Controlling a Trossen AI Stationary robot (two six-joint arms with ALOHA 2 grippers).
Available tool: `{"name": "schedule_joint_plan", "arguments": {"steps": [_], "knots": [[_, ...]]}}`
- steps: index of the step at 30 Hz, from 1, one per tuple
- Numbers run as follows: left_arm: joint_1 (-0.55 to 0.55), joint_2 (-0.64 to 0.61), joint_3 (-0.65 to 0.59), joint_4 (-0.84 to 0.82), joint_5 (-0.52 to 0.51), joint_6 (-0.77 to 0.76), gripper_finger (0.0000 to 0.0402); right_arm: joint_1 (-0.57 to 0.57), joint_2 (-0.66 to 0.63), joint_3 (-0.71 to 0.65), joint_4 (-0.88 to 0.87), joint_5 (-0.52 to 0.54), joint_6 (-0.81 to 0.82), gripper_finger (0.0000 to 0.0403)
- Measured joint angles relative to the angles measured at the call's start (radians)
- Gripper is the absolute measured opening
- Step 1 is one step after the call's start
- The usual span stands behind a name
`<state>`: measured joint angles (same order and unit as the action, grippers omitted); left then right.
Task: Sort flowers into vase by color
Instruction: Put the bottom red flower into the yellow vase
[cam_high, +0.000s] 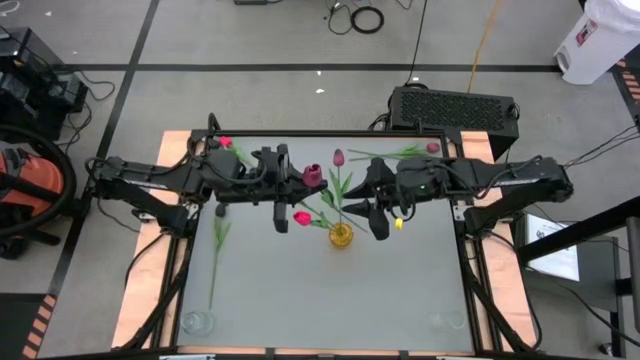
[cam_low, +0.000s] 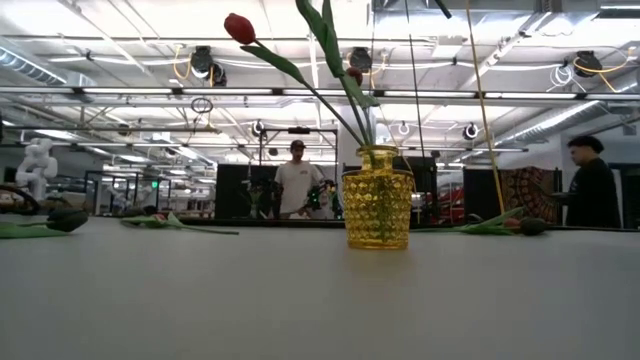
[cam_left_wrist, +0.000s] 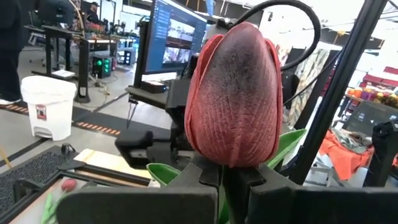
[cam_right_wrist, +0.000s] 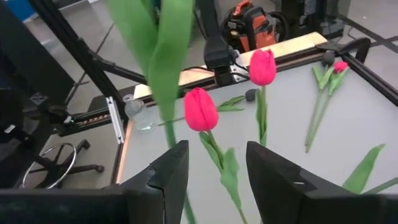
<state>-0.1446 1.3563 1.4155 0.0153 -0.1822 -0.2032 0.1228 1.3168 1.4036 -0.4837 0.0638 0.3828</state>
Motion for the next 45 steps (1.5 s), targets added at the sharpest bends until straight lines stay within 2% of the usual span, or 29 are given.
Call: {"name": "schedule_joint_plan", "arguments": {"steps": [6, 19, 26, 45], "knots": [[0.009, 0.0, 0.0, 0.0, 0.001, 0.002, 0.0004, 0.002, 0.043, 0.0, 0.06, -0.07, 0.001, 0.0153], [0.007, 0.0, 0.0, -0.016, 0.018, -0.001, 0.0004, -0.005, 0.043, 0.0, 0.039, -0.051, -0.002, 0.0153], [0.007, 0.0, 0.0, -0.107, 0.021, -0.026, 0.0004, -0.01, 0.01, 0.0, 0.014, -0.06, -0.009, 0.0153], [0.028, 0.0, 0.0, -0.061, 0.025, 0.007, 0.0004, -0.003, 0.009, 0.0, 0.069, -0.067, 0.021, 0.0153]]}}
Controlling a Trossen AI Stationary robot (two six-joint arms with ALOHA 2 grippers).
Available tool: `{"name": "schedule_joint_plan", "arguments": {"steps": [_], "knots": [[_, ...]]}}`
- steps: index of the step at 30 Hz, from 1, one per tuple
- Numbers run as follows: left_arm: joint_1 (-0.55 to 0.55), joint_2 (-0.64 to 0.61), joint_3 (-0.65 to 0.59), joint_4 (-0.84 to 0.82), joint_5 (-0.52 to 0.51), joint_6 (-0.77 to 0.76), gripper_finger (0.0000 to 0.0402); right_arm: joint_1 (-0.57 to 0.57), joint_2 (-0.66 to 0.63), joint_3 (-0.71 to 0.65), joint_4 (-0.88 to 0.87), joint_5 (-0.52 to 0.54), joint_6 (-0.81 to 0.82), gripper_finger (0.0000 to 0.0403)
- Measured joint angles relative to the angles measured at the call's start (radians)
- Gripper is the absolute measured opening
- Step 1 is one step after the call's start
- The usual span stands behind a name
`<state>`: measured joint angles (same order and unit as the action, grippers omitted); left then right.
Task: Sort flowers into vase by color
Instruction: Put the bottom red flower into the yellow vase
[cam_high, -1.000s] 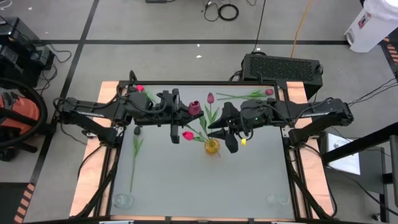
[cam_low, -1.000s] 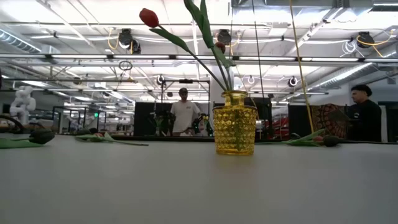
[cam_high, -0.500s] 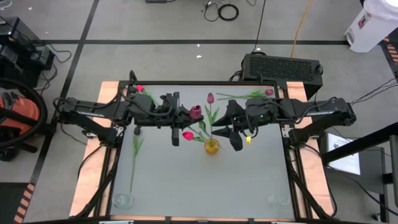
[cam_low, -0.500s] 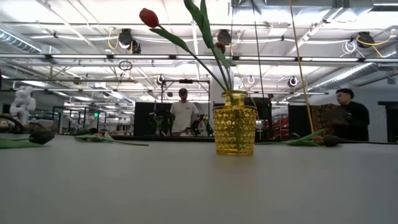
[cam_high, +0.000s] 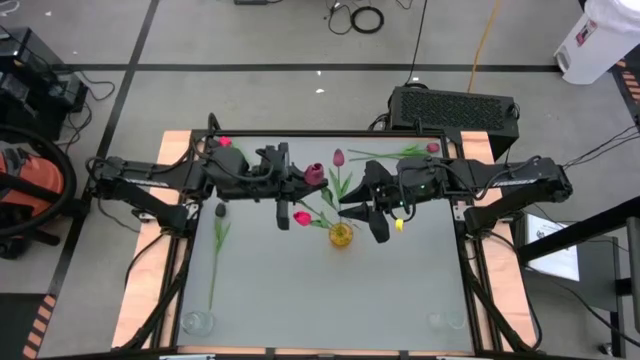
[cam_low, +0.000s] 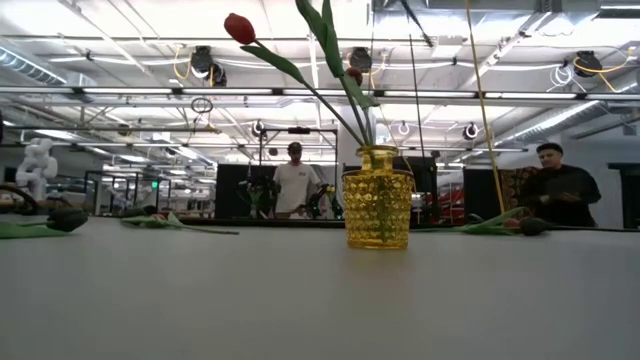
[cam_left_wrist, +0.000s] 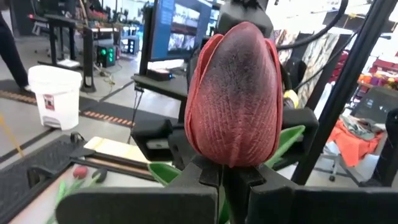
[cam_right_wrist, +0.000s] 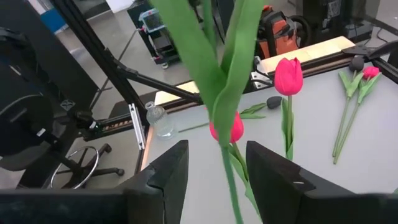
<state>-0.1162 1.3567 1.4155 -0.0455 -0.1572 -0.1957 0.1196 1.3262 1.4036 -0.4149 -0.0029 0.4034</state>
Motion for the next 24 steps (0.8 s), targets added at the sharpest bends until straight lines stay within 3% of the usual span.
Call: {"name": "schedule_joint_plan", "arguments": {"steps": [24], "knots": [[0.018, 0.0, 0.0, 0.088, 0.086, 0.019, 0.0004, 0.0, 0.0, 0.0, 0.0, 0.0, 0.004, 0.0153]]}}
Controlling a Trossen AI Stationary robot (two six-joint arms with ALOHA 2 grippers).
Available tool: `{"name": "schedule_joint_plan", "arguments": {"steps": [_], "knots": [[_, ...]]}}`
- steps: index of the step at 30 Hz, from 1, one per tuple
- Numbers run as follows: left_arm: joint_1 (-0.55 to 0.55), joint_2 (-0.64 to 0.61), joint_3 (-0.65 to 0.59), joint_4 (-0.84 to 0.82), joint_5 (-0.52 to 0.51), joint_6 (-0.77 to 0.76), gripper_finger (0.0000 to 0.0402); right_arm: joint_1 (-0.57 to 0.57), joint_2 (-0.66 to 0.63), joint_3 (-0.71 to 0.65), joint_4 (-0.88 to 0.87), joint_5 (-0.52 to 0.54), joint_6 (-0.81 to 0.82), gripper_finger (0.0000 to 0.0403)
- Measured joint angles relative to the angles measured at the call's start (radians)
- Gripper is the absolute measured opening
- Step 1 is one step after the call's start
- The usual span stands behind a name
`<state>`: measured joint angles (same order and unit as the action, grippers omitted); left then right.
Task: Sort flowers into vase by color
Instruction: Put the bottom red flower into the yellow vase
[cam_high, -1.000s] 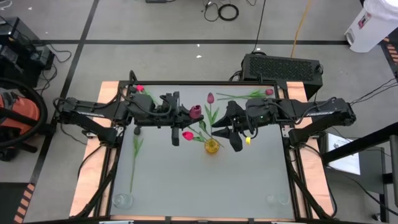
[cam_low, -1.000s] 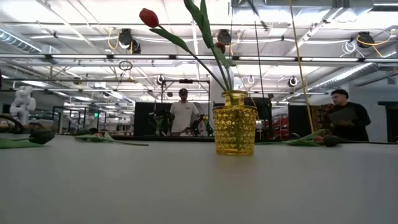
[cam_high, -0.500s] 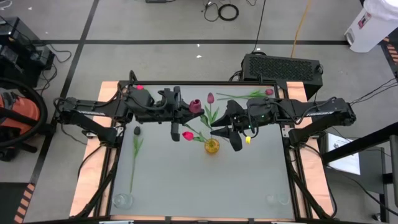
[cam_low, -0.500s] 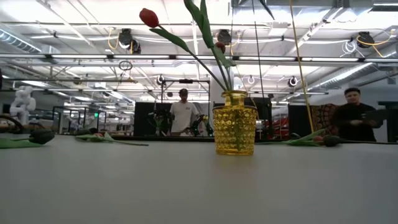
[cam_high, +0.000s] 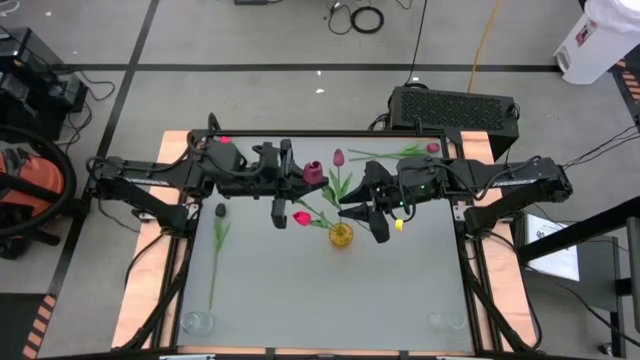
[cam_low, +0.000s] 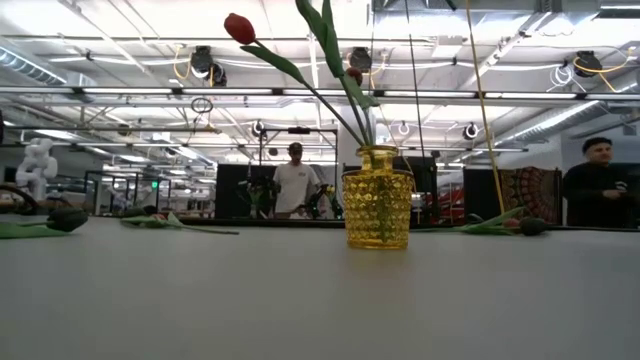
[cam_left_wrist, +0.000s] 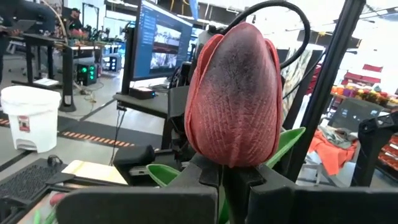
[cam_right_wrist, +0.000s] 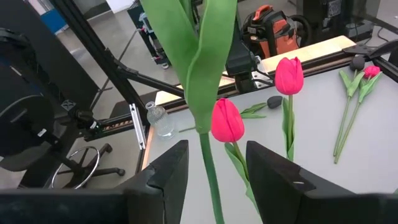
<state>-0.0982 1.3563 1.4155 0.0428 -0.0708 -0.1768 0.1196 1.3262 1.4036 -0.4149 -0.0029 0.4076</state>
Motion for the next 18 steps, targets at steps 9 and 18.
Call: {"name": "schedule_joint_plan", "arguments": {"steps": [9, 18], "knots": [[0.0, 0.0, 0.0, 0.004, 0.016, 0.001, 0.0004, 0.0, 0.0, 0.0, 0.0, -0.003, 0.0, 0.015], [0.0, 0.0, 0.0, 0.003, 0.016, 0.002, 0.0004, 0.015, 0.0, 0.0, 0.017, -0.033, -0.006, 0.0069]]}}
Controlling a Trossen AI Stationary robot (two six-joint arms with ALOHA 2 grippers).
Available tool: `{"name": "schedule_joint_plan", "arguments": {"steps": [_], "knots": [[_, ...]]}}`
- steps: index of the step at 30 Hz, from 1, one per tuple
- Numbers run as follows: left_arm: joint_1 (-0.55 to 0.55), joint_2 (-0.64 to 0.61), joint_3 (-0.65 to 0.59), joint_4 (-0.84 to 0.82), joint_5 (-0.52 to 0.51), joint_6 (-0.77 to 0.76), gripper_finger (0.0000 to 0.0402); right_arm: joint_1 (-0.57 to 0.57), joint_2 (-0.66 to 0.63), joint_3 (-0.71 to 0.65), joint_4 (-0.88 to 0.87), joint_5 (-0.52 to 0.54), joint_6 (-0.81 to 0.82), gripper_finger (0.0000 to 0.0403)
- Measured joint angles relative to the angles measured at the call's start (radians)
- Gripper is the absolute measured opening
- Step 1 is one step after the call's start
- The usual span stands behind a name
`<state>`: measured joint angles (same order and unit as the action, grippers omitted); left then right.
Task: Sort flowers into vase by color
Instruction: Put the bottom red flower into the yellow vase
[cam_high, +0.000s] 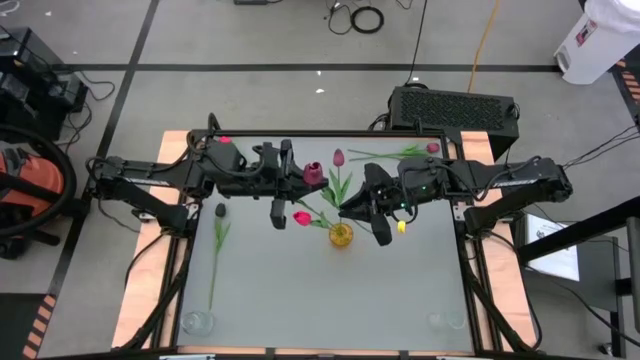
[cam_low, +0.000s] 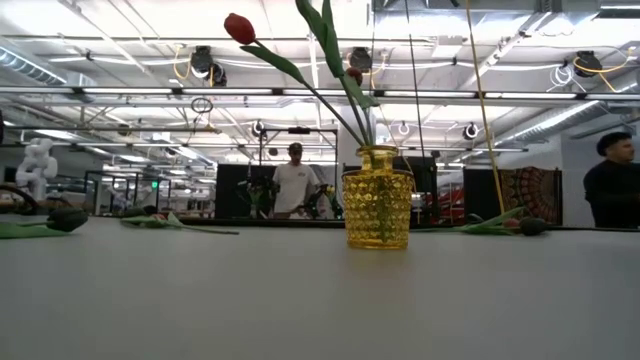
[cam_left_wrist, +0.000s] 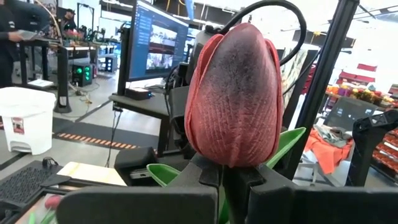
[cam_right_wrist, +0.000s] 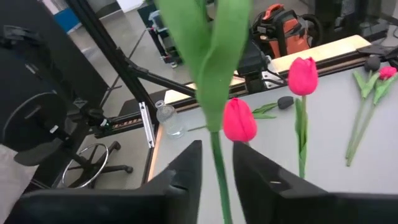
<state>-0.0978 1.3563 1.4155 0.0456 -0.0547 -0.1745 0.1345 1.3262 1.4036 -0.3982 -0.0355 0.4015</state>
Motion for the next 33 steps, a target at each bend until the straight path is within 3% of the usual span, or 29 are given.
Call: {"name": "schedule_joint_plan", "arguments": {"steps": [6, 33], "knots": [[0.0, 0.0, 0.0, 0.0, 0.0, 0.002, 0.0004, 0.011, 0.003, 0.0, 0.022, -0.019, -0.005, 0.0007], [0.0, -0.001, 0.0, -0.115, -0.002, -0.064, 0.002, 0.031, 0.059, 0.0, 0.018, -0.023, -0.047, 0.0]]}}
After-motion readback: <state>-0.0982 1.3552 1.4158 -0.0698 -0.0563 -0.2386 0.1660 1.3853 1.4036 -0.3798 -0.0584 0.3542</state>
